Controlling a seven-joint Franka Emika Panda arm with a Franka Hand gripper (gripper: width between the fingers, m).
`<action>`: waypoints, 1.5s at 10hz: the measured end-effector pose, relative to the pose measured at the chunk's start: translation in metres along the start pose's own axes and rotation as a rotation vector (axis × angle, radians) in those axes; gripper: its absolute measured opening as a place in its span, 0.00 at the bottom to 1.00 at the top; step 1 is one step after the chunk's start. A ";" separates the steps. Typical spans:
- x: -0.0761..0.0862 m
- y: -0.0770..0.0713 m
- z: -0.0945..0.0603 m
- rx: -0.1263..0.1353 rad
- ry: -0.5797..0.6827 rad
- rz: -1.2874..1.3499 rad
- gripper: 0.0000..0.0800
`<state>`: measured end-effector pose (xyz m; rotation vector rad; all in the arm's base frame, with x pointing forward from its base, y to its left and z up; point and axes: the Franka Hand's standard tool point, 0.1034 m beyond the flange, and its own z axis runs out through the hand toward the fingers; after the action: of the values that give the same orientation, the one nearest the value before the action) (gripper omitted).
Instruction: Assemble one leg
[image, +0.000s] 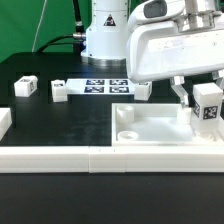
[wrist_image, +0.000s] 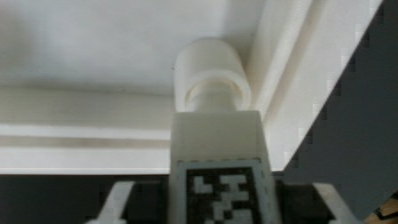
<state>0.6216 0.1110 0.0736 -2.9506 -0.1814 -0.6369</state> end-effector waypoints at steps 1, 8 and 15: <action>-0.003 -0.001 0.003 0.001 -0.003 -0.001 0.36; -0.001 -0.005 0.007 -0.013 0.070 -0.010 0.59; 0.002 -0.002 0.000 -0.012 0.051 -0.013 0.81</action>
Offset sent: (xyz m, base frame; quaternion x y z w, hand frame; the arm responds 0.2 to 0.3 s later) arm -0.0043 0.0066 -0.0287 -0.0222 -0.0190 -0.0531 0.9982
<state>0.6234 0.1136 0.0747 -2.9433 -0.1930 -0.7162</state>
